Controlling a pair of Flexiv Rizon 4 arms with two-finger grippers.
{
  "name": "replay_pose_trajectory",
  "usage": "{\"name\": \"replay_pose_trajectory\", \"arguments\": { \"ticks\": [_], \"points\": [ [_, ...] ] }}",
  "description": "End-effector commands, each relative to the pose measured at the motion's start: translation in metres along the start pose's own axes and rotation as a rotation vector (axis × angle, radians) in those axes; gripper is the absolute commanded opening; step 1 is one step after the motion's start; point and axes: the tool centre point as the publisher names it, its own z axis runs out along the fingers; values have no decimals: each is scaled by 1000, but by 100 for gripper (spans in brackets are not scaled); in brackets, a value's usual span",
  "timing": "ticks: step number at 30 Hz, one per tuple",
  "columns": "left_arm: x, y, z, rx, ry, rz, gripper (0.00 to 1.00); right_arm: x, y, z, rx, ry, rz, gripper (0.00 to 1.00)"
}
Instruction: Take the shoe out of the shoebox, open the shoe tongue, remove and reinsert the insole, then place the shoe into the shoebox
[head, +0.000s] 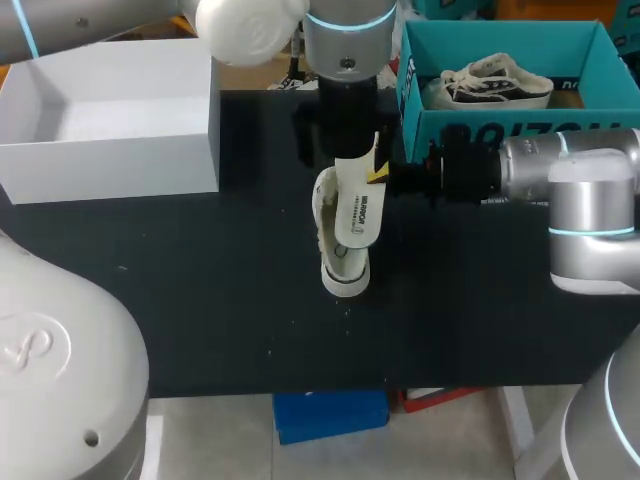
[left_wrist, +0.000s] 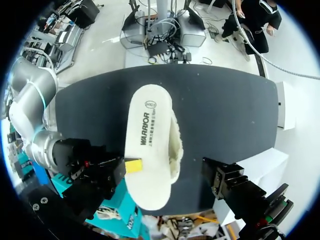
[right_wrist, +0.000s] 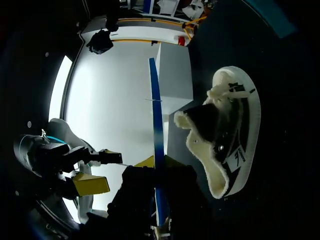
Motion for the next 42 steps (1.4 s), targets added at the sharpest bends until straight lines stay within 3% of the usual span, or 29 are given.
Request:
{"name": "replay_pose_trajectory", "arguments": {
  "ticks": [1,28,42],
  "points": [
    [4,18,1,9,-5,9,100,0,-1,1,-3,-2,0,0],
    [5,120,28,46,-21,-15,100,0,-1,1,-3,-2,0,0],
    [-3,149,36,58,-40,-45,100,0,-1,1,-3,-2,0,0]
  ]
}}
